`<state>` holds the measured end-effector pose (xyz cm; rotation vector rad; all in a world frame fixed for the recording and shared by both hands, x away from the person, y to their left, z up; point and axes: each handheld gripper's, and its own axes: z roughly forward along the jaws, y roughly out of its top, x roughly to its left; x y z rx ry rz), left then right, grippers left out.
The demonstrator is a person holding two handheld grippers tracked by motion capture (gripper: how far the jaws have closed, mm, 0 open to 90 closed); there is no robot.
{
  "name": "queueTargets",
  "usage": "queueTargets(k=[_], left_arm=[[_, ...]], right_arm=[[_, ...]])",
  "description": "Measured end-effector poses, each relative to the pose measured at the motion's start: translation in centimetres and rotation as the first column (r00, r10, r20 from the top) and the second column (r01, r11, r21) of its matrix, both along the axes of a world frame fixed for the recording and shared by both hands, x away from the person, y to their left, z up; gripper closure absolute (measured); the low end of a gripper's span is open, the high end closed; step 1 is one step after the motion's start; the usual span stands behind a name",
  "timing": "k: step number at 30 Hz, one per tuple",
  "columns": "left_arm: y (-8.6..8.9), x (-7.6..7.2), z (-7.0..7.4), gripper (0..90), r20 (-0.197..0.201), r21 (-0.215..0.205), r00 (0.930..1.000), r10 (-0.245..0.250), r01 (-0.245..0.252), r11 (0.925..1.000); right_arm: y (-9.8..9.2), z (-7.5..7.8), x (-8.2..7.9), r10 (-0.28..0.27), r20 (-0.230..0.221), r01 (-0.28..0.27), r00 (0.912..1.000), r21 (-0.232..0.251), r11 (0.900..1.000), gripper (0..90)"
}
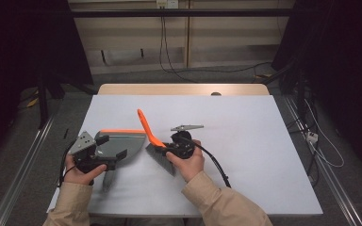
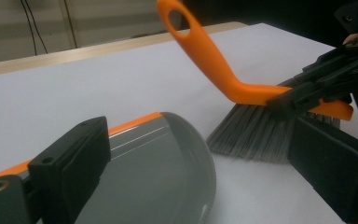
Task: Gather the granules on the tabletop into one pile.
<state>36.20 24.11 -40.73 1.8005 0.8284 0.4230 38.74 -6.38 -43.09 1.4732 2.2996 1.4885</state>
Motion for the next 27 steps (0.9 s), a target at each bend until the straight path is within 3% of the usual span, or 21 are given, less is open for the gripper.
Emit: queueTargets(k=[9, 27], left_arm=[[-0.2, 0.0, -0.1, 5.9, 0.0, 0.011, 1.0, -0.004, 0.004, 0.9999], [-0.4, 0.0, 0.0, 5.9, 0.006, 0.023, 0.9999, -0.009, 0.009, 0.9997]], right_arm=[[-3.0, -0.3, 0.3, -0.09, -0.061, 0.088, 0.9941, -0.022, 0.996, 71.2], [-6.2, -0.4, 0.0, -0.151, -0.089, 0.148, 0.9845, -0.04, 0.988, 70.8]])
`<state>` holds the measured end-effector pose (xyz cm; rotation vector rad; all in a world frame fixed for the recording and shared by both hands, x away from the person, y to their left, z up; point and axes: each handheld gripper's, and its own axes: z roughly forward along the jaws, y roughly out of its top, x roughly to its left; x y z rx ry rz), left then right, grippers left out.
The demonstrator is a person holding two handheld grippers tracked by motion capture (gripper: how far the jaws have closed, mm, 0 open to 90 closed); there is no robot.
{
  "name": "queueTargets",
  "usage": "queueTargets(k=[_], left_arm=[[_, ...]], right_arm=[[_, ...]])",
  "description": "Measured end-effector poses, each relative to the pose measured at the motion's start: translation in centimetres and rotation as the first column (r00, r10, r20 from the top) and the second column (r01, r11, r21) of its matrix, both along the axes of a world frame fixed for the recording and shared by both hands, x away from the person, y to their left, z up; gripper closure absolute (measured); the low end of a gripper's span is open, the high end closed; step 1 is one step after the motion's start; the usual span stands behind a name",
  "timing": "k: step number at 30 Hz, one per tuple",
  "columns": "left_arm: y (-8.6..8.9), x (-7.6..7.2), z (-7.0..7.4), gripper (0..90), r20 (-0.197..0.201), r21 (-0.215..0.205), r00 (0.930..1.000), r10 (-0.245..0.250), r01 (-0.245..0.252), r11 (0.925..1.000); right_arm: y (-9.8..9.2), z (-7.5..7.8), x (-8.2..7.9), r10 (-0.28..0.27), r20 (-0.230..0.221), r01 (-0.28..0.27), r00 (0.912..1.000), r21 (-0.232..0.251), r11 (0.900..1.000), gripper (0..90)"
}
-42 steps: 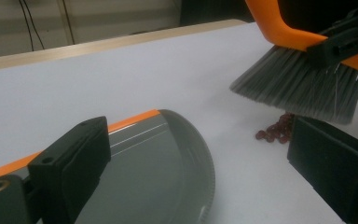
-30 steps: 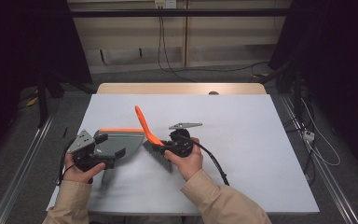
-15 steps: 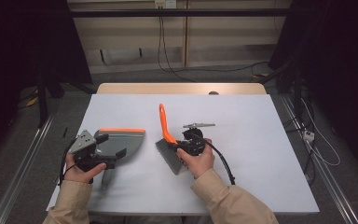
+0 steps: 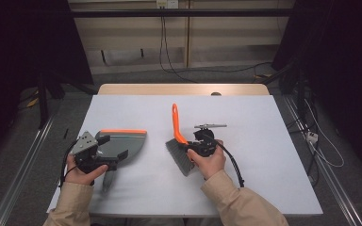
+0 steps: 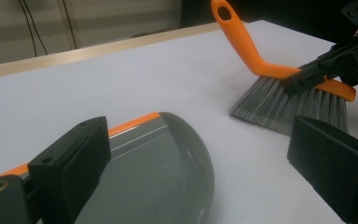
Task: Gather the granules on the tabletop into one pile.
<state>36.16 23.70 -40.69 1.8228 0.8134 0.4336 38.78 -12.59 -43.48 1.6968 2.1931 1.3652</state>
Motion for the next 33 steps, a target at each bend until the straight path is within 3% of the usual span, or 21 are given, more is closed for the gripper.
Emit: queueTargets(k=[5, 10, 12, 17, 23, 26, 30, 33], left_arm=[[-0.1, 0.0, 0.0, 5.9, -0.002, 0.001, 1.0, -0.001, 0.001, 1.0], [-0.1, 0.1, 0.0, 5.9, 0.0, 0.003, 1.0, -0.002, 0.002, 1.0], [-0.1, 0.1, -0.1, 5.9, -0.002, 0.003, 1.0, -0.002, 0.002, 1.0], [-0.1, 0.1, -0.1, 5.9, -0.004, 0.0, 1.0, -0.002, 0.002, 1.0], [0.0, 0.1, 0.0, 5.9, -0.002, -0.001, 1.0, -0.002, 0.002, 1.0], [0.1, 0.2, -0.1, 5.9, -0.001, -0.001, 1.0, 0.0, 0.0, 1.0], [0.1, 0.2, -0.1, 5.9, -0.009, -0.005, 1.0, 0.002, -0.003, 1.0], [0.1, 0.2, -0.1, 5.9, -0.009, -0.002, 1.0, -0.004, 0.004, 1.0]], right_arm=[[-0.5, 0.0, 0.0, -0.008, 0.001, 0.008, 1.0, 0.003, 1.0, 70.8], [-0.7, 0.0, 0.2, -0.014, -0.02, 0.015, 0.9997, 0.054, 0.998, 71.0], [-0.7, 0.2, 0.3, -0.009, -0.009, 0.009, 0.9999, 0.048, 0.999, 71.2], [-0.9, 1.3, 0.5, -0.002, 0.005, 0.002, 1.0, 0.098, 0.995, 71.2], [-0.9, 3.2, 1.2, 0.0, 0.042, -0.005, 0.9991, 0.104, 0.995, 71.2], [-0.7, 3.2, 1.8, -0.002, 0.04, -0.002, 0.9992, 0.098, 0.995, 71.2], [0.4, 2.6, 2.3, 0.029, 0.021, -0.031, 0.9994, 0.11, 0.993, 71.2], [0.9, 2.7, 2.6, 0.082, 0.069, -0.088, 0.9943, 0.087, 0.992, 71.2]])
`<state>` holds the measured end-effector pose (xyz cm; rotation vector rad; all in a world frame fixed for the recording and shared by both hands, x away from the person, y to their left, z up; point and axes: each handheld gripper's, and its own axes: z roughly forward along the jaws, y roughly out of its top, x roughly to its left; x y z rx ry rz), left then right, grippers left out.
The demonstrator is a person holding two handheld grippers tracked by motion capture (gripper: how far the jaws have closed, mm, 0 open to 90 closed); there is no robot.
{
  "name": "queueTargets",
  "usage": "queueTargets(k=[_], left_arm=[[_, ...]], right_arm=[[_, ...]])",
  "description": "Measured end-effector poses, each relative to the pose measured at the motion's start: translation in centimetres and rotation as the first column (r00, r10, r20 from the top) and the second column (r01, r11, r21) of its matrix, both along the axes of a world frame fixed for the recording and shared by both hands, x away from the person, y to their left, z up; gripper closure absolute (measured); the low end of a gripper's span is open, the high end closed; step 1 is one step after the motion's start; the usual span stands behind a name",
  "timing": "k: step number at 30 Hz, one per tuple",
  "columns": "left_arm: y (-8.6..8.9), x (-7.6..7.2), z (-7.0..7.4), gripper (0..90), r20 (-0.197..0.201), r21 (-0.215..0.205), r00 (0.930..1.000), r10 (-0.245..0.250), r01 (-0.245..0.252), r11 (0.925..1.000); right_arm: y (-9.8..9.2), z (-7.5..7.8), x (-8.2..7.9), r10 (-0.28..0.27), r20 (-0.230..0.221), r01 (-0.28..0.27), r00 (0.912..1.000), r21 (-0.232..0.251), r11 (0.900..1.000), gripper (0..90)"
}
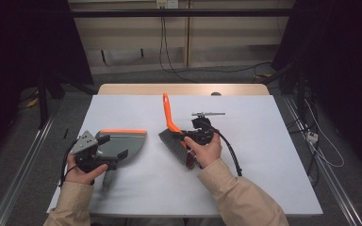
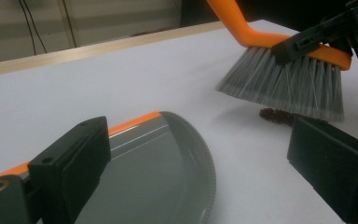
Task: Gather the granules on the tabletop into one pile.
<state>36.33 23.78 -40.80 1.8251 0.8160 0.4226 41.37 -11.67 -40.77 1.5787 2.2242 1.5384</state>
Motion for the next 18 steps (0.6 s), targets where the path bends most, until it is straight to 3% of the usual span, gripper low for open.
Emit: queueTargets(k=[4, 8, 9, 11, 14, 18], left_arm=[[0.1, 0.0, 0.0, 5.9, -0.004, -0.004, 1.0, 0.005, -0.005, 1.0], [0.1, 0.0, 0.0, 5.9, -0.003, -0.005, 1.0, 0.007, -0.007, 1.0], [0.1, 0.0, 0.0, 5.9, -0.005, -0.005, 1.0, 0.008, -0.008, 1.0], [0.1, 0.0, -0.1, 5.9, -0.006, -0.006, 0.9999, 0.009, -0.009, 0.9999], [0.2, 0.1, -0.1, 5.9, -0.009, -0.009, 0.9999, 0.012, -0.012, 0.9999], [0.3, 0.1, -0.2, 5.9, -0.011, -0.004, 0.9998, 0.014, -0.014, 0.9999]], right_arm=[[-0.9, 0.7, 1.0, 0.058, 0.111, -0.053, 0.9921, -0.05, 0.997, 71.2], [-2.5, 0.8, 2.4, 0.134, 0.198, -0.108, 0.971, -0.136, 0.985, 71.2], [-2.8, 0.8, 2.7, 0.165, 0.223, -0.129, 0.9607, -0.171, 0.977, 71.2], [-3.1, 0.6, 3.2, 0.237, 0.275, -0.171, 0.932, -0.244, 0.955, 71.2], [-3.1, -0.3, 3.5, 0.371, 0.326, -0.254, 0.8692, -0.35, 0.902, 71.2], [-2.8, -1.4, 3.5, 0.482, 0.324, -0.329, 0.8143, -0.425, 0.843, 71.2]])
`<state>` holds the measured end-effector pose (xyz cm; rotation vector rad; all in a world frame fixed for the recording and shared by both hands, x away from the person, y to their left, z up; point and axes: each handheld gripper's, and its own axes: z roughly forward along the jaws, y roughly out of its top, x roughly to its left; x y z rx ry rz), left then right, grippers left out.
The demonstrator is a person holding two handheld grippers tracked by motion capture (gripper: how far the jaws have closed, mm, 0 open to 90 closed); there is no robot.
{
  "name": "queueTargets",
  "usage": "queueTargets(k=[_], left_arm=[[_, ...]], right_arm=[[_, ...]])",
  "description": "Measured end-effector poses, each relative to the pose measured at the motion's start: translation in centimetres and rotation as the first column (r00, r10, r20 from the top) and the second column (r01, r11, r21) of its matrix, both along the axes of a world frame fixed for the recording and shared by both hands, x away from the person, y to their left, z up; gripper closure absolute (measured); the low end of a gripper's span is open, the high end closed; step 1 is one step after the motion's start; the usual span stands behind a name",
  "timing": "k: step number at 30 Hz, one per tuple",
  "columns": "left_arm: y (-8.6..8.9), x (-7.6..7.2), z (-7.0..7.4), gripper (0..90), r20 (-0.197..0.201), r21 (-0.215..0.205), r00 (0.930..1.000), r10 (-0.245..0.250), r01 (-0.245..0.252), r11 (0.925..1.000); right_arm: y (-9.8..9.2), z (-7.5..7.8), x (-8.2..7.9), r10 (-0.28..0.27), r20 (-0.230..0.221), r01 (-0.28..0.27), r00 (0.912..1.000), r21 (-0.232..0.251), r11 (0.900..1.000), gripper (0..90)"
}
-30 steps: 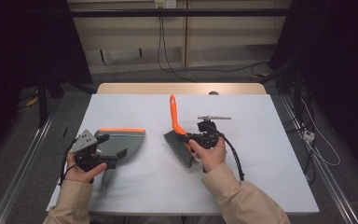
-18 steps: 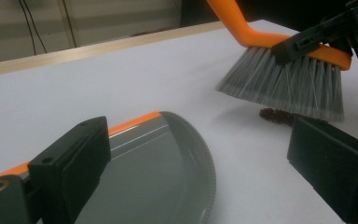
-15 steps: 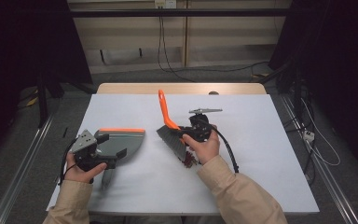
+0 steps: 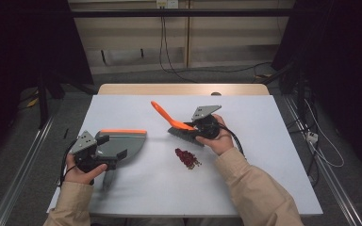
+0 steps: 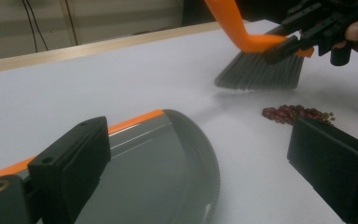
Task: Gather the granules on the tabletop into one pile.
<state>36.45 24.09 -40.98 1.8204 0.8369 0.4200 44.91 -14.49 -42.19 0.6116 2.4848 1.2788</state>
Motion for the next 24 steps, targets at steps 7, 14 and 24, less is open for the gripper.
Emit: queueTargets(k=[7, 14, 24], left_arm=[[0.1, 0.0, 0.0, 5.9, -0.003, 0.001, 1.0, 0.002, -0.002, 1.0], [0.0, -0.1, 0.0, 5.8, -0.001, 0.006, 1.0, 0.0, 0.0, 1.0], [0.0, -0.1, 0.0, 5.8, 0.001, 0.006, 1.0, 0.0, 0.0, 1.0]], right_arm=[[0.6, -0.2, -1.6, 0.148, 0.011, -0.148, 0.9889, -0.055, 0.987, 71.2], [0.3, 0.0, -2.5, 0.213, 0.006, -0.212, 0.9771, -0.068, 0.975, 71.1], [-0.1, 0.3, -3.1, 0.204, 0.043, -0.2, 0.9779, -0.092, 0.976, 71.2]])
